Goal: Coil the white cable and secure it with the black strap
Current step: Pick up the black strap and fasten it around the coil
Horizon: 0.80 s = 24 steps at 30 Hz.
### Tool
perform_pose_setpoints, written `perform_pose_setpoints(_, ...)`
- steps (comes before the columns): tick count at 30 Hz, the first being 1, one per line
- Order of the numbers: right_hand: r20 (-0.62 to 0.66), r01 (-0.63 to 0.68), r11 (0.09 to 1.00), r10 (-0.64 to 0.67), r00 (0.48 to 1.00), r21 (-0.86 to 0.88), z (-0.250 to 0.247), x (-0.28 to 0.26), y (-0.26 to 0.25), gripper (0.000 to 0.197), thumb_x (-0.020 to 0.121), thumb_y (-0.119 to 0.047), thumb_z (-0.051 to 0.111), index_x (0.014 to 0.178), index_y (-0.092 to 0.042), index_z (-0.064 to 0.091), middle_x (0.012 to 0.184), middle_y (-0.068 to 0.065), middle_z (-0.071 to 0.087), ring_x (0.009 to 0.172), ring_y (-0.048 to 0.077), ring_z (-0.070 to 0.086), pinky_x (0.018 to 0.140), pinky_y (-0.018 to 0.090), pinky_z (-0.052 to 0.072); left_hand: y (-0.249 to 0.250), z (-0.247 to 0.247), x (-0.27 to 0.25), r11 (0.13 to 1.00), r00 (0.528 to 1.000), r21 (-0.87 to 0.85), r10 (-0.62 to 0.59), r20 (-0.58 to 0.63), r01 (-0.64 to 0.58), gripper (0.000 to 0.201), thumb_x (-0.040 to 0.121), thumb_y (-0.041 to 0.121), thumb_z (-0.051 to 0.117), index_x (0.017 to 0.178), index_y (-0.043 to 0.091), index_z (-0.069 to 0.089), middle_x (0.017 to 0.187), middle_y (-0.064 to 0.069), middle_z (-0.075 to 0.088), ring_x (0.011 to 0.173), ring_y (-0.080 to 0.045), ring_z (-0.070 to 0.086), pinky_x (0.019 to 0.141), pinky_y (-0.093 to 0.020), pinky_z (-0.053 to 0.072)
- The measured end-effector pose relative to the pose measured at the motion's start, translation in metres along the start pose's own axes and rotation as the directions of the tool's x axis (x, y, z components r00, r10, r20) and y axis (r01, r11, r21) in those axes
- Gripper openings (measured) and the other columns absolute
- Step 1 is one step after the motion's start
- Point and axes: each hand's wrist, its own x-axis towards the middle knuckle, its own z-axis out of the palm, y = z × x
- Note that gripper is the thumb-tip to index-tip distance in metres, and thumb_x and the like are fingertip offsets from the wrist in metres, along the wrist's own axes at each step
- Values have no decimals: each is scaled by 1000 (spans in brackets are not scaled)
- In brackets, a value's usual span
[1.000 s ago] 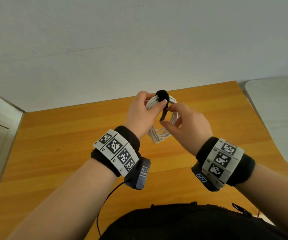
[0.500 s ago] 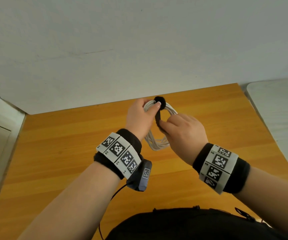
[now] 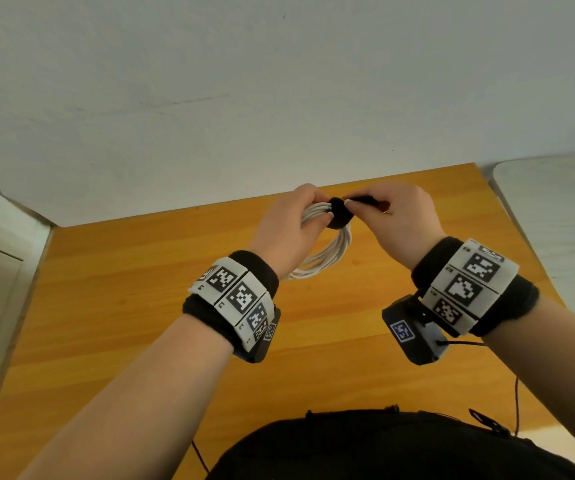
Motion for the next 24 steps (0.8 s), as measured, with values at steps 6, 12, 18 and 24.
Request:
perform_pose_setpoints(6, 60, -41, 959, 25, 998, 281, -1, 2, 3, 15, 87, -15, 62, 99, -14, 71, 77, -15, 64, 64, -14, 57, 61, 3, 44, 3, -5, -3, 983, 998, -175, -40, 46, 47, 13, 89, 23, 61, 102, 21, 58, 93, 8, 61, 87, -8, 59, 74, -17, 46)
perform_pose_setpoints(12, 93, -35, 924, -1, 996, 381, 3, -1, 7, 13, 86, -13, 63, 93, -21, 69, 80, -13, 66, 68, -12, 58, 63, 4, 43, 3, -7, -6, 985, 995, -151, -68, 70, 78, 28, 73, 34, 78, 83, 40, 52, 80, 19, 59, 67, 14, 56, 60, -3, 42)
perform_pose_setpoints(18, 116, 6, 926, -54, 992, 378, 0, 0, 8, 11, 84, -14, 65, 92, -18, 71, 83, -10, 68, 75, -5, 61, 70, 11, 48, 3, -7, -5, 983, 991, -146, -99, 92, 112, 27, 72, 37, 77, 92, 29, 61, 82, 14, 63, 72, 2, 59, 59, -7, 44)
perform_pose_setpoints(24, 234, -232, 774, 111, 966, 589, 0, 3, 7, 19, 82, -19, 68, 100, -23, 63, 88, 6, 71, 76, 14, 67, 75, 34, 55, 6, -10, -5, 961, 990, -249, -97, 100, 119, 21, 71, 30, 79, 84, 33, 62, 85, 9, 67, 78, -5, 63, 68, -16, 49)
